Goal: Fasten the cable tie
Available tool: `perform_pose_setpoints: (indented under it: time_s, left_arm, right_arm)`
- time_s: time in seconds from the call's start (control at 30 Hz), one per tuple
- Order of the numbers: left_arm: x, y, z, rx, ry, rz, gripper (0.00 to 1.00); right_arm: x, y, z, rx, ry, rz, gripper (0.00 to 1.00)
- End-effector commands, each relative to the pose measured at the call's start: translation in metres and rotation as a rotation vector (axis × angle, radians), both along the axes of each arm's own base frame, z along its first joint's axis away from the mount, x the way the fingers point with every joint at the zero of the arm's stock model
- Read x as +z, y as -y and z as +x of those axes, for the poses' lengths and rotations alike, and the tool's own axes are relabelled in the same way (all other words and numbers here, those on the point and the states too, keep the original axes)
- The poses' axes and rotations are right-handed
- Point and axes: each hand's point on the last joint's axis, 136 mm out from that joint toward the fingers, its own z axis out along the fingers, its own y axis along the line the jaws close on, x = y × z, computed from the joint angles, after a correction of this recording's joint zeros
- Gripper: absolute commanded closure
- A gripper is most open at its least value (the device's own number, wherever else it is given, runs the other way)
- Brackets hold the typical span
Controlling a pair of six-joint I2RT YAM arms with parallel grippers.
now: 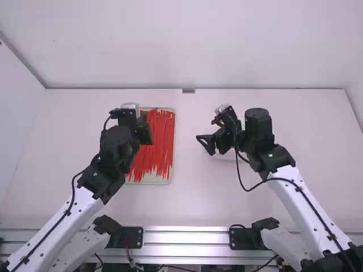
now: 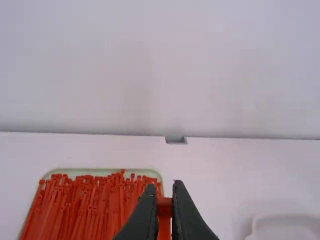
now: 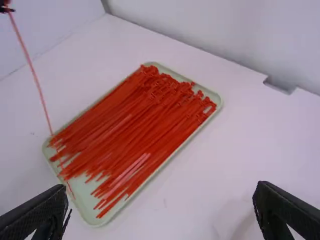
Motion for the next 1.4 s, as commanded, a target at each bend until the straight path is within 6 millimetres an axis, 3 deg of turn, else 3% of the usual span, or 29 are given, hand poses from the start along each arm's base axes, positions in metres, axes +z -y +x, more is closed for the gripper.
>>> perform_pose_setpoints:
  time_s: [0.0,0.33,0.47,0.6,0.83,1.0,1.17,1.3,1.37]
  left_arm:
    - [0.003,-0.006,0.002,0.009,0.007,0.011,0.98]
    - [0.02,0.004,0.007,-0.149,0.049,-0.028,0.98]
    - [0.024,0.025,0.013,-0.28,0.075,-0.067,0.98]
    - [0.019,0.035,0.024,-0.301,0.068,-0.11,0.98]
    - [0.022,0.056,0.034,-0.377,0.086,-0.202,0.98]
    - [0.039,0.069,0.028,-0.412,0.137,-0.257,0.98]
    - [0.056,0.076,0.024,-0.438,0.191,-0.296,0.98]
    - [0.058,0.077,0.024,-0.439,0.165,-0.293,0.98]
    - [0.061,0.081,0.022,-0.464,0.166,-0.294,0.98]
  right_arm:
    - [0.01,-0.005,-0.007,0.047,0.033,0.029,0.02]
    - [0.025,-0.022,-0.012,0.121,0.111,0.055,0.02]
    - [0.031,-0.031,-0.014,0.143,0.143,0.063,0.02]
    - [0.035,-0.039,-0.018,0.169,0.165,0.071,0.02]
    - [0.037,-0.043,0.003,0.055,0.15,0.1,0.02]
    - [0.035,-0.052,0.013,0.055,0.175,0.106,0.02]
    - [0.031,-0.06,0.018,0.074,0.177,0.118,0.01]
    - [0.024,-0.071,0.017,0.094,0.173,0.115,0.0]
    - [0.023,-0.073,0.017,0.101,0.172,0.113,0.04]
